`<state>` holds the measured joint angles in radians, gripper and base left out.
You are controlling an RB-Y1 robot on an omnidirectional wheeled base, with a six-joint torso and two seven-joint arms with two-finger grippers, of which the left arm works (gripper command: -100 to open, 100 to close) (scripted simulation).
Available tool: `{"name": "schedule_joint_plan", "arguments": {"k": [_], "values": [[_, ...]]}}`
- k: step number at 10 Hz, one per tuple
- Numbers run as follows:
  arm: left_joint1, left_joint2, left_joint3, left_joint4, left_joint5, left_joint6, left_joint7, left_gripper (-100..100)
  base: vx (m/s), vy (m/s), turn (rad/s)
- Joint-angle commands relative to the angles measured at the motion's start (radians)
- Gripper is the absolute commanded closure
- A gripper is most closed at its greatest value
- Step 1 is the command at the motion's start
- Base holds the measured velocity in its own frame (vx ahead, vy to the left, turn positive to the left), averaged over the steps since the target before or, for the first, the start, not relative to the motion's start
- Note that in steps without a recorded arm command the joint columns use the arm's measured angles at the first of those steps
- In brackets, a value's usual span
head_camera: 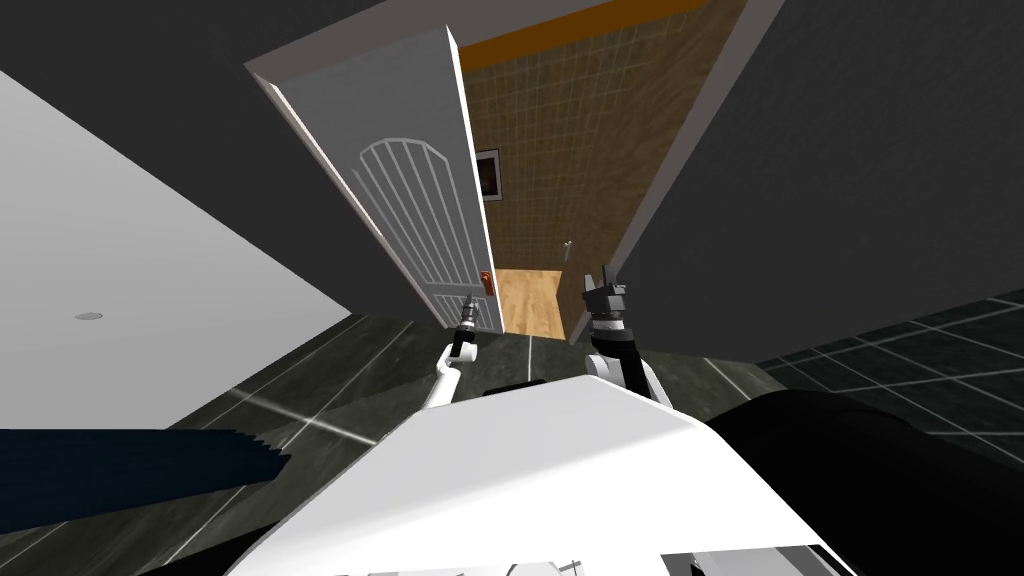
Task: Push the door open
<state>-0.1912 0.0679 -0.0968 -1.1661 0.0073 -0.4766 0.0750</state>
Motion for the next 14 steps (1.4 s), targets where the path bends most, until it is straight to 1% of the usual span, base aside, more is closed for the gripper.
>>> {"name": "schedule_joint_plan", "arguments": {"k": [1,6,7,8,10,14], "values": [[-0.03,0.0,-0.007,0.05,-0.003,0.003,0.011,-100,0.093,0.07,-0.02],[-0.122,-0.008,-0.026,0.213,-0.013,0.008,0.034,-100,0.095,0.073,-0.016],[-0.138,-0.01,-0.029,0.237,-0.014,0.009,0.038,-100,0.094,0.05,-0.014],[-0.138,-0.01,-0.029,0.241,-0.014,0.009,0.038,-100,0.057,0.043,-0.002],[-0.17,-0.014,-0.035,0.295,-0.018,0.011,0.046,-100,0.069,0.048,-0.01],[-0.222,-0.022,-0.045,0.384,-0.023,0.015,0.06,-100,0.085,0.054,-0.011]]}}
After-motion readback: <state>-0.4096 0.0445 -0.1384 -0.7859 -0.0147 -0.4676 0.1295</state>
